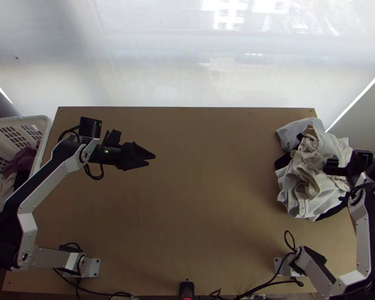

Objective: Fold the t-shirt

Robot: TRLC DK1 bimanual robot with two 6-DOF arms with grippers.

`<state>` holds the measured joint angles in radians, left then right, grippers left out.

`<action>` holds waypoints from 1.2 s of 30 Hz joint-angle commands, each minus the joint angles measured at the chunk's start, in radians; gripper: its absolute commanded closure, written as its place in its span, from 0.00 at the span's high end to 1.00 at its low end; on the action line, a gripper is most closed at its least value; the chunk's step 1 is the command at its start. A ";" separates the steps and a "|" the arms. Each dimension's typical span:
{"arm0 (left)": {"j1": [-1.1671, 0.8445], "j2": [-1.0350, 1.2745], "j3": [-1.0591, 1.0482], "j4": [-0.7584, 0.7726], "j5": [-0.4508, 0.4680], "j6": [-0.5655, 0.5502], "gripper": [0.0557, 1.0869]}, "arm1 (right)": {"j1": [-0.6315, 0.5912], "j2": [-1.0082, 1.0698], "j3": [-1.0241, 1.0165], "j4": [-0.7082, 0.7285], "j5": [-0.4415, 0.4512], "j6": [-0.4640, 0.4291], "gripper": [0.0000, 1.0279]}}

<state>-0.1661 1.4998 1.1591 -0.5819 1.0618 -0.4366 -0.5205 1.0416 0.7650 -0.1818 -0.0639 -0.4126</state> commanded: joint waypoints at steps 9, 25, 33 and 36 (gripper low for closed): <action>0.040 -0.107 -0.032 -0.168 -0.123 0.164 0.95 | 0.120 0.301 -0.168 0.104 0.029 0.014 0.96; 0.094 -0.216 -0.006 -0.211 -0.255 0.214 0.95 | 0.247 -0.175 0.204 -0.303 -0.025 0.120 0.96; 0.120 -0.362 0.039 -0.216 -0.585 0.340 0.95 | 0.551 -0.282 0.212 -0.366 0.099 0.058 0.96; 0.109 -0.418 0.050 -0.205 -0.735 0.394 0.95 | 0.649 -0.284 0.186 -0.355 0.171 0.043 0.96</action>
<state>-0.0566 1.1938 1.1809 -0.7959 0.5892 -0.1394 -0.0826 0.8120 0.9558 -0.5182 -0.0044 -0.3347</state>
